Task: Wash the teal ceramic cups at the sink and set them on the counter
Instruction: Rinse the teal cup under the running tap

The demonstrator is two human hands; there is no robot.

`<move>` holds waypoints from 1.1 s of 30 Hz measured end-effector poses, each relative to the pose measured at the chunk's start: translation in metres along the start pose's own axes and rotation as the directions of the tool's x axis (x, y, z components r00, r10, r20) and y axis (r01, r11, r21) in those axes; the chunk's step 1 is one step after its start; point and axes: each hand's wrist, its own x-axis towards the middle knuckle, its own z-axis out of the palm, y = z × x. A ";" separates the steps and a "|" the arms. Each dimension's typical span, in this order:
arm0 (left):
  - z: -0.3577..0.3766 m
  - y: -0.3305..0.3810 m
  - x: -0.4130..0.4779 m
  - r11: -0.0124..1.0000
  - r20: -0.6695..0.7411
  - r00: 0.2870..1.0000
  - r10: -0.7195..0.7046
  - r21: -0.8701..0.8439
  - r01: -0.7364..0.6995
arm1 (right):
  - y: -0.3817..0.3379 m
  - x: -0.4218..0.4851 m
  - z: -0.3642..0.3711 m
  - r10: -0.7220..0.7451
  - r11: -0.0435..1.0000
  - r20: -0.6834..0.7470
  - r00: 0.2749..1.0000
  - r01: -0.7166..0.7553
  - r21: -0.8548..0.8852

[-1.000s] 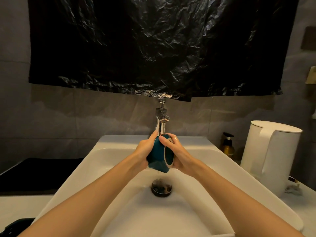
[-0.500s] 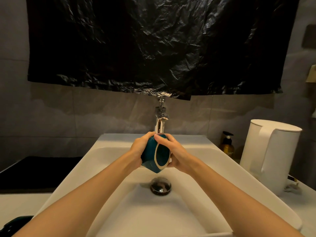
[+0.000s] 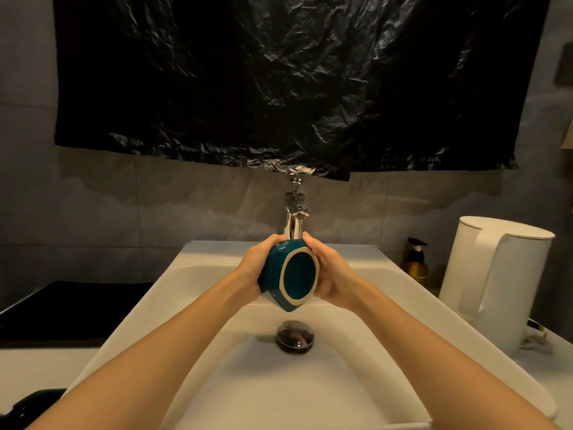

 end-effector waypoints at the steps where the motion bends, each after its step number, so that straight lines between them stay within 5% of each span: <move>1: 0.000 0.000 0.000 1.000 0.012 1.000 -0.010 0.002 0.010 | -0.001 -0.001 -0.003 0.012 1.000 0.028 1.000 -0.013 0.022; 10: -0.006 0.000 0.006 0.998 0.071 0.997 -0.034 -0.041 0.037 | -0.006 0.003 0.006 0.099 0.993 -0.101 0.990 -0.093 0.068; 15: -0.004 -0.011 0.016 0.988 0.165 0.980 0.113 0.086 -0.129 | -0.008 0.005 -0.007 0.241 0.961 -0.082 0.967 -0.225 0.162; 22: -0.024 -0.005 0.017 0.993 0.201 0.973 0.113 0.019 -0.119 | -0.013 -0.003 -0.014 0.136 0.976 0.079 0.988 -0.147 0.163; 28: -0.020 -0.008 0.013 0.989 0.286 0.955 0.076 0.101 -0.109 | -0.008 0.001 0.005 0.228 0.973 -0.094 0.969 -0.223 0.060; 33: -0.023 -0.003 0.012 0.998 0.255 0.966 0.049 0.027 -0.058 | -0.008 0.001 0.001 0.208 0.963 -0.002 0.978 -0.205 0.178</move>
